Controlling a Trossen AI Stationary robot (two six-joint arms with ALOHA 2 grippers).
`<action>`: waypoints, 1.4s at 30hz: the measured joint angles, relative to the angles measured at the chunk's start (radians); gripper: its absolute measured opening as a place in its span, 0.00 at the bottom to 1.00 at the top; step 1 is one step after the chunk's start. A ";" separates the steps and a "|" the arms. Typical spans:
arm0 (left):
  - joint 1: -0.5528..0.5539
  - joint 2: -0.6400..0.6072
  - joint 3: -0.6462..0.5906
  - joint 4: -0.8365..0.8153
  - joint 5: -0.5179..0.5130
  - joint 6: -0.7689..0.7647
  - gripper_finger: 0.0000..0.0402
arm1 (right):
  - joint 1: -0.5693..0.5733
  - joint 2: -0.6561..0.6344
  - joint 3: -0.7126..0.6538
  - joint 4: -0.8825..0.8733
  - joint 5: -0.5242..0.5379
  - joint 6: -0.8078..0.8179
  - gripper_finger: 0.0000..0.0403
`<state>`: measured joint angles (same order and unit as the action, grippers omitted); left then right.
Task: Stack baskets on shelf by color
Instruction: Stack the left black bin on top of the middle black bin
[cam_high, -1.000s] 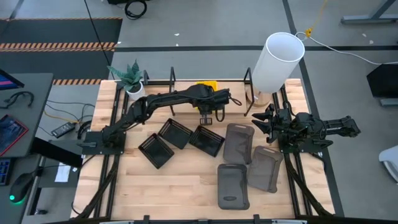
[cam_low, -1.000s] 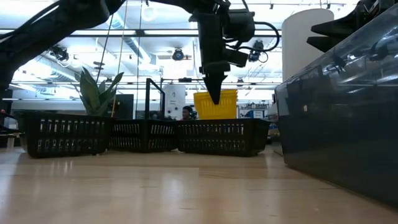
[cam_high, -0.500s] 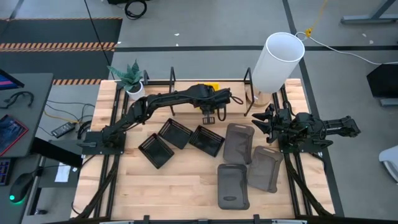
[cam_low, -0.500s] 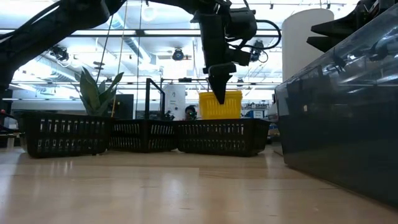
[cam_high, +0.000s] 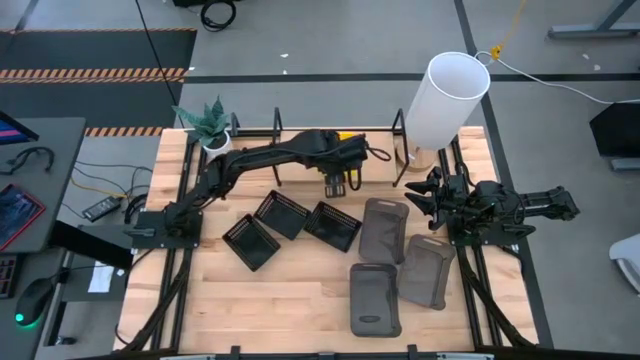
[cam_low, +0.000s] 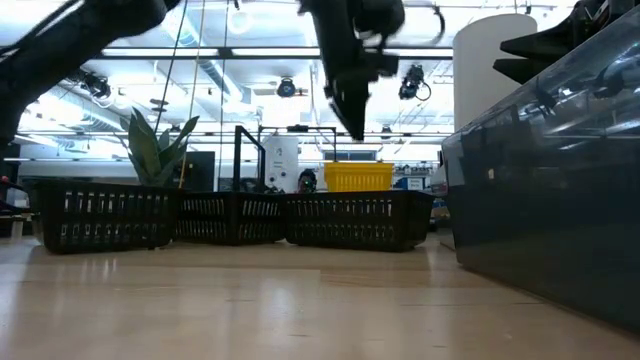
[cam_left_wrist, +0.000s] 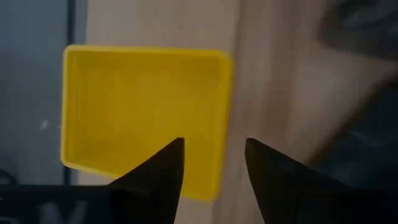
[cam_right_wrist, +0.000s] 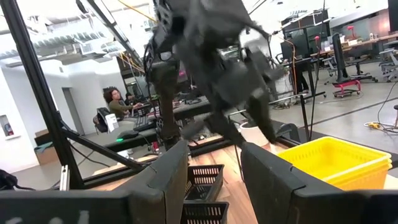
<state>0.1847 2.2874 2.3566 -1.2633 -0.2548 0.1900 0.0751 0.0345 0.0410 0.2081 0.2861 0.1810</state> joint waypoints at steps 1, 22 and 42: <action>-0.008 -0.014 -0.001 -0.013 0.026 0.000 0.42 | 0.000 0.000 0.000 0.001 -0.002 0.000 0.39; -0.261 -0.183 -0.156 -0.305 0.172 -0.399 0.23 | 0.000 0.000 0.000 0.000 0.000 0.000 0.39; -0.457 -0.218 -0.561 -0.166 0.174 -0.603 0.13 | 0.000 0.000 0.000 0.000 0.000 0.000 0.39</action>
<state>-0.2719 2.0694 1.7957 -1.4296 -0.0812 -0.4132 0.0750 0.0341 0.0410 0.2085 0.2863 0.1810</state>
